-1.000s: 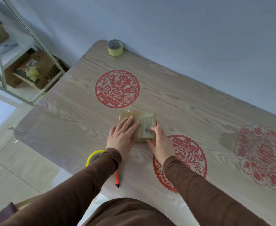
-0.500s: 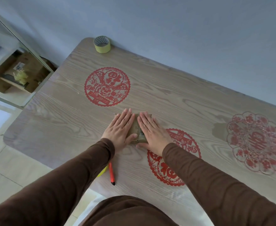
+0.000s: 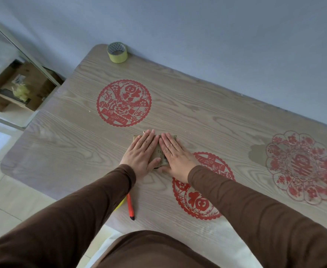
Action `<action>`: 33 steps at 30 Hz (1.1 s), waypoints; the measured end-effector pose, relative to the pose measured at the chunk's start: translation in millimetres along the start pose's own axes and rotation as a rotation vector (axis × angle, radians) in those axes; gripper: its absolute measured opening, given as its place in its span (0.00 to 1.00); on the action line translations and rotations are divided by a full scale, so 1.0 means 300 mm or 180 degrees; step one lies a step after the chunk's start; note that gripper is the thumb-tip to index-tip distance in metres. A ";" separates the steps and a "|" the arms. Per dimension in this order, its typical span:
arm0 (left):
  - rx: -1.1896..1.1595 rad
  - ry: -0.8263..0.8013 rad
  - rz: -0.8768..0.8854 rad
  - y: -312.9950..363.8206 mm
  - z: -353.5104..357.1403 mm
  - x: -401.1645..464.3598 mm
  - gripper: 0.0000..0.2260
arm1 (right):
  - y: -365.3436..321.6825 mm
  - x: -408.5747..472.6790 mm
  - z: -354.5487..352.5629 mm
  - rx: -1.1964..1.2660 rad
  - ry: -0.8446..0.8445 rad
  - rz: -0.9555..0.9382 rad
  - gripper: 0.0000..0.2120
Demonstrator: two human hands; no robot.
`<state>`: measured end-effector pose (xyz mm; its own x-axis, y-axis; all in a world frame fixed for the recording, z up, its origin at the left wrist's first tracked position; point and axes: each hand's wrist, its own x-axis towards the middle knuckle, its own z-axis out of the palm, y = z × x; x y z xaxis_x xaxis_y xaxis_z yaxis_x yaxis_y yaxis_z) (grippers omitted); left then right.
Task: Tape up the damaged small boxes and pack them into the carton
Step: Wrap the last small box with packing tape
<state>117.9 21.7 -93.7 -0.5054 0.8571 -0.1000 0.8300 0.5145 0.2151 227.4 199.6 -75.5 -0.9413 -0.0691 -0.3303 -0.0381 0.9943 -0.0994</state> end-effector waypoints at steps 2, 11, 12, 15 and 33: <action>-0.0454 0.0097 -0.0111 -0.004 -0.037 -0.012 0.35 | -0.002 -0.017 -0.049 0.0933 -0.0013 0.0066 0.48; -0.3726 0.0043 -0.3137 0.036 -0.141 0.002 0.33 | -0.031 -0.062 -0.106 0.4504 0.0405 0.2010 0.35; -0.3822 0.0290 -0.3034 0.053 -0.146 0.001 0.29 | -0.042 -0.067 -0.117 0.4591 0.0622 0.2028 0.35; -0.4072 0.0951 -0.2812 0.090 -0.139 -0.029 0.23 | -0.063 -0.094 -0.113 0.4836 0.1240 0.2080 0.25; -0.3117 0.1115 -0.2291 0.120 -0.038 -0.013 0.15 | -0.139 -0.014 0.016 0.3954 0.1581 0.2209 0.23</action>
<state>147.0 36.4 -74.5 -0.9284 0.2620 -0.2636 -0.1041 0.4975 0.8612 234.5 157.9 -74.4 -0.6770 0.6593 -0.3271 0.5103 0.1004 -0.8541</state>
